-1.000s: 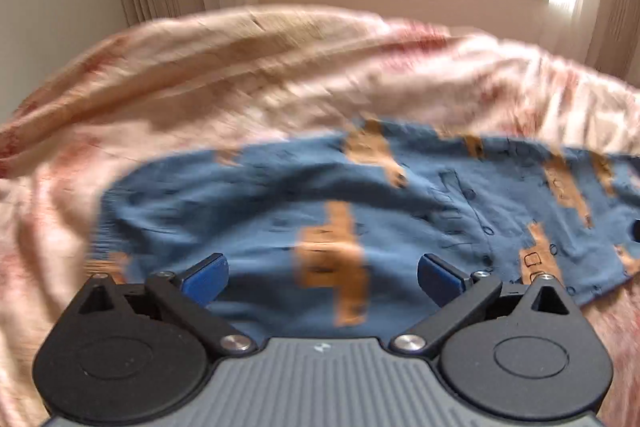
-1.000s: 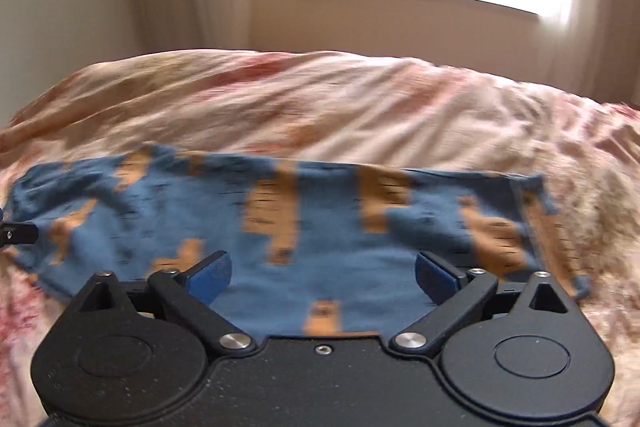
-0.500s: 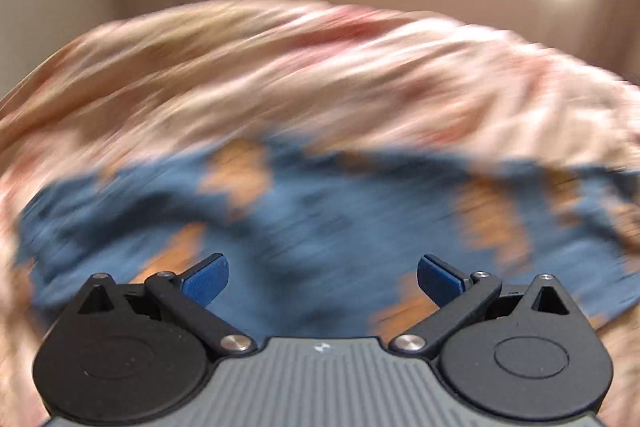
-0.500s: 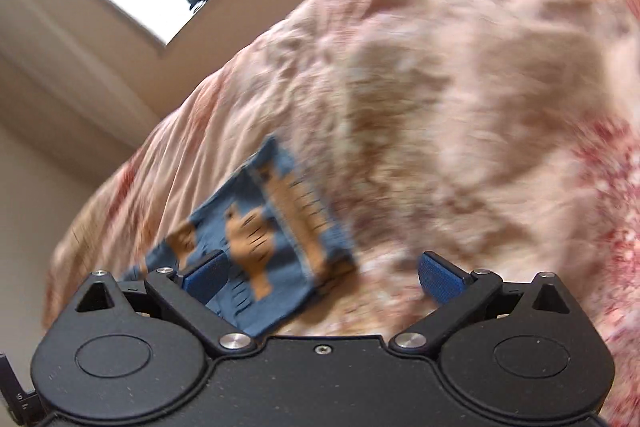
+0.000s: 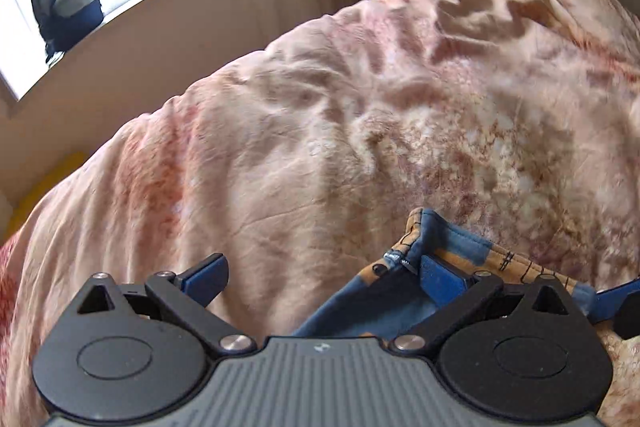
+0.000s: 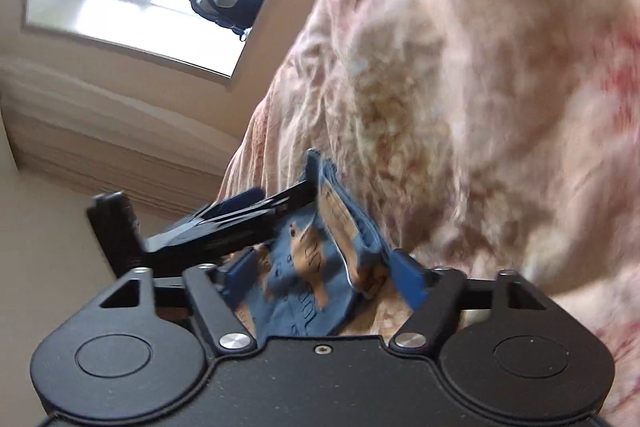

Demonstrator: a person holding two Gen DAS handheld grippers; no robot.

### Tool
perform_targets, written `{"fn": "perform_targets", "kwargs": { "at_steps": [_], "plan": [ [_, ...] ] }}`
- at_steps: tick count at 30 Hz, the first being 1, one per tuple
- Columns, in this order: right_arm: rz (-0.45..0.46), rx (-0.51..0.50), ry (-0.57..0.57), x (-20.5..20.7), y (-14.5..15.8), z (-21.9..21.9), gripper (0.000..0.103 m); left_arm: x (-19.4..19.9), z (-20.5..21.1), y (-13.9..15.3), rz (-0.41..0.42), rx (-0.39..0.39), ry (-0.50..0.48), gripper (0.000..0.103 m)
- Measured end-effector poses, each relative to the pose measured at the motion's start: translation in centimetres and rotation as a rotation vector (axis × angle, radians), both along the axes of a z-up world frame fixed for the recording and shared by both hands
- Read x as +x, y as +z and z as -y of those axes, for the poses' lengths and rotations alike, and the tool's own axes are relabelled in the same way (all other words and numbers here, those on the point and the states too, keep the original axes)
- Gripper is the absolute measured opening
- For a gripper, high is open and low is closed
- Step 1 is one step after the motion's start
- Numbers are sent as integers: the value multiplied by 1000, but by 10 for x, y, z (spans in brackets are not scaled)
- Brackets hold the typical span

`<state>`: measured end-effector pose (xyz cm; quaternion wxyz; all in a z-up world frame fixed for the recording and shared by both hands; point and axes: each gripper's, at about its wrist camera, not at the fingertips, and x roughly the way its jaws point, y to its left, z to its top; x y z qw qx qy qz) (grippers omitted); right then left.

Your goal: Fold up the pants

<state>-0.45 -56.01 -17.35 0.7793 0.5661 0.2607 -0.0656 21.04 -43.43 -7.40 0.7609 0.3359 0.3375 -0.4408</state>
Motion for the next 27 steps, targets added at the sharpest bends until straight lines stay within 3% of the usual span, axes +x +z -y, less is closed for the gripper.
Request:
{"fn": "perform_targets", "kwargs": {
  "at_steps": [2,7,9,11,13,15,20,24,27],
  "plan": [
    [-44,-37,-1,2,0,-3,49,1,1,-3,-22,10,8,103],
    [-66,-64,-10,8,0,-10,46,18,-4,0,-121,0,80,103],
    [-77,-59,-33,8,0,-12,37,24,1,1,-151,24,127,103],
    [-96,-77,-48,10,0,-14,18,26,5,10,-176,71,192,103],
    [-96,-111,-45,7,2,-18,16,25,8,22,-209,95,233,103],
    [-102,-190,-28,9,11,-27,16,21,8,37,-283,67,228,103],
    [-138,-511,50,25,44,-66,15,14,18,62,-449,28,206,102],
    [-155,-729,112,34,61,-98,15,16,39,56,-541,111,239,82],
    [-165,-833,155,42,65,-111,15,18,47,42,-577,169,270,72]
  ]
}}
